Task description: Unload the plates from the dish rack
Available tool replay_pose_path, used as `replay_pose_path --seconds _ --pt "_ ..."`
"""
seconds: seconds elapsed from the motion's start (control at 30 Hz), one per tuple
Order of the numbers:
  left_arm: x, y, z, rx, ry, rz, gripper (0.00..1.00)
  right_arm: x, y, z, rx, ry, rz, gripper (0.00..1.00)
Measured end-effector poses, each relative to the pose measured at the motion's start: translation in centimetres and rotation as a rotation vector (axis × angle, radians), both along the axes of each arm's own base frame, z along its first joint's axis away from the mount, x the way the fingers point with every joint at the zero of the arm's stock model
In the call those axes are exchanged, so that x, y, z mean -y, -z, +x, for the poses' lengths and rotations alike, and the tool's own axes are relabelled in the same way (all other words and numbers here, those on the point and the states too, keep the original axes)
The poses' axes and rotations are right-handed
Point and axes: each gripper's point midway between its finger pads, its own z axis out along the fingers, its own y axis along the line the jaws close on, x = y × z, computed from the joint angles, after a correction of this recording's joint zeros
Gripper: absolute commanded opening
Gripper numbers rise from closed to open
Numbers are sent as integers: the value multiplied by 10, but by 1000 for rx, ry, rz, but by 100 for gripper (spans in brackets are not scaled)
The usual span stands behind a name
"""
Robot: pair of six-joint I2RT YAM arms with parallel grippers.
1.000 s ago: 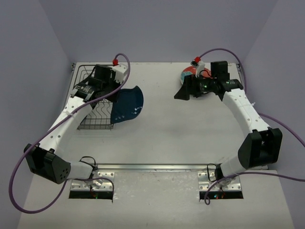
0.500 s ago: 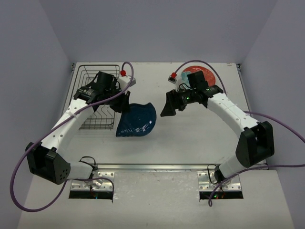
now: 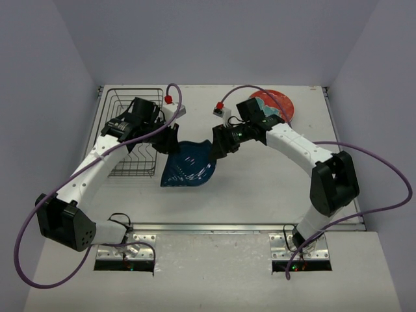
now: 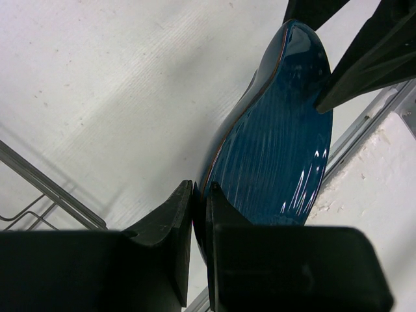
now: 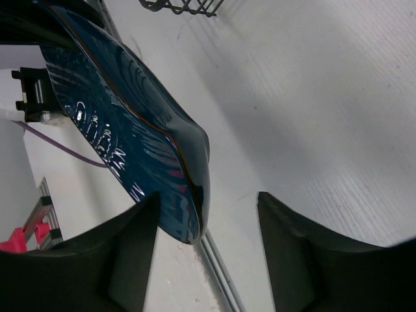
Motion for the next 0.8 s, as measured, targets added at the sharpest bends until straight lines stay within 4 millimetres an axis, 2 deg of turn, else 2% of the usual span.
replay_pose_path --seconds 0.07,0.13,0.2,0.23,0.27,0.3,0.33,0.4,0.5,0.63,0.8 --pt "1 1 -1 -6 1 -3 0 -5 -1 4 6 3 1 38" --pt "1 1 -2 -9 5 -8 0 -8 -1 7 7 6 -3 7" --pt "2 2 -2 -10 5 -10 8 -10 0 8 0 9 -5 0" --pt "2 3 -1 -10 3 -11 19 -10 1 8 -2 8 -6 0" --pt "2 3 -1 -9 0 -10 23 -10 1 8 2 7 -10 0" --pt "3 4 -1 -13 2 -17 56 -10 2 7 3 6 -12 0" --pt "4 3 -1 -14 1 -22 73 -10 2 7 3 8 -14 0" --pt "6 0 1 -6 -5 -40 100 -4 9 8 -6 31 -32 0" --pt "6 -5 4 13 -22 -50 100 22 27 11 -60 105 -65 0" --pt "1 -10 12 45 -73 -34 100 83 48 18 -139 274 -112 0" --pt "-8 -13 23 82 -140 -5 100 166 54 17 -141 498 -136 0"
